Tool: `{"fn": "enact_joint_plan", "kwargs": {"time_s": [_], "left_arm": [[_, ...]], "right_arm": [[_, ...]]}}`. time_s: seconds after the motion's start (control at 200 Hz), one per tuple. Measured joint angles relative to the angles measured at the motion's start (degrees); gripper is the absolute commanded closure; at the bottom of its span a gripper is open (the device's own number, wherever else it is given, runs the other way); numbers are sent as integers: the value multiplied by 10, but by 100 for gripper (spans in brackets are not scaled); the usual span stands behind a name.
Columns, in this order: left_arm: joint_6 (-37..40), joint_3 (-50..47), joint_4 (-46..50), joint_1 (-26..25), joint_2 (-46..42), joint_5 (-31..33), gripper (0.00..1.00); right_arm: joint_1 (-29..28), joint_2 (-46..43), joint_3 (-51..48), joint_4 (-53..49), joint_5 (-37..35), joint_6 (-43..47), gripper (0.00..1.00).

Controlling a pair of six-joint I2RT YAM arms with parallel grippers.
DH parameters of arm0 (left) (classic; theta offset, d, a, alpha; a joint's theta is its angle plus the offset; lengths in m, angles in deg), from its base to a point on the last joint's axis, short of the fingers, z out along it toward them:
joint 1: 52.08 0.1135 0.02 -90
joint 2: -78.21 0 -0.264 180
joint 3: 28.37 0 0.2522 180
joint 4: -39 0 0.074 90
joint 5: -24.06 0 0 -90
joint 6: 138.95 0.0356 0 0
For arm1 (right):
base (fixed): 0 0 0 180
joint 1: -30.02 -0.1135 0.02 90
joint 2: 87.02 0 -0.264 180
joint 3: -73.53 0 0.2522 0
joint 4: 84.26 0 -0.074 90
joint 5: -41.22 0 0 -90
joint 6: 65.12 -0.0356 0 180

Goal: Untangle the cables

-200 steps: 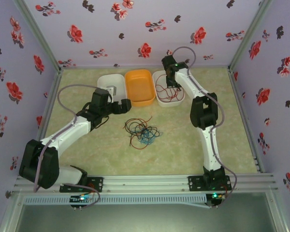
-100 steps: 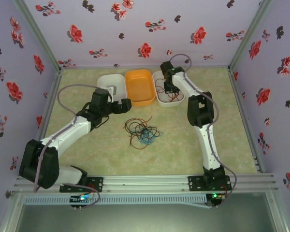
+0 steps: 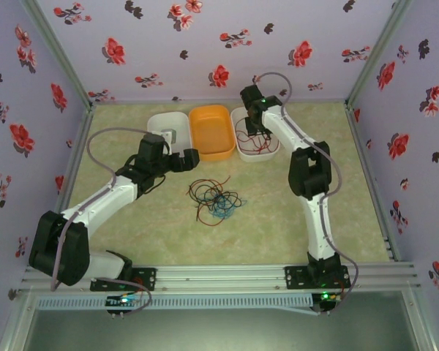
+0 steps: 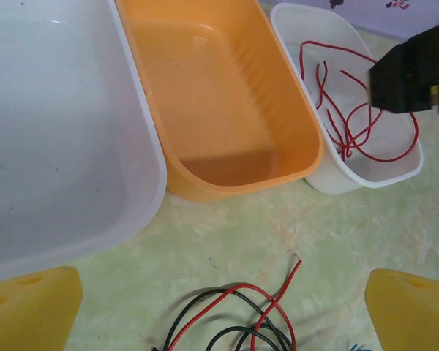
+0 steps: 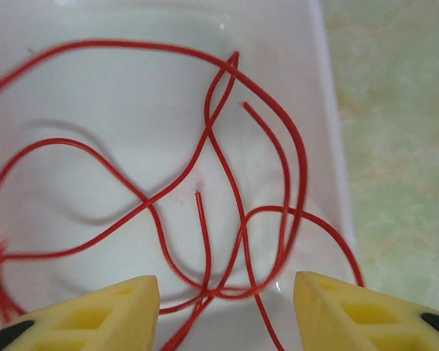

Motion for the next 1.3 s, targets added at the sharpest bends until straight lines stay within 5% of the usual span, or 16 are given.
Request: {"fn": "enact_joint_plan", "kwargs": {"time_s": [0.26,0.6,1.3], "left_arm": [[-4,0,-3,0,0,0,0],[-48,-3,16,22,2,15,0],[-108,-100,35,45,-24,22,0]], "right_arm": [[-14,-142,-127,54,-6,-17,46],[-58,-268,-333,175,113,-56,51],[-181,-132,-349,149,84,-181,55]]}}
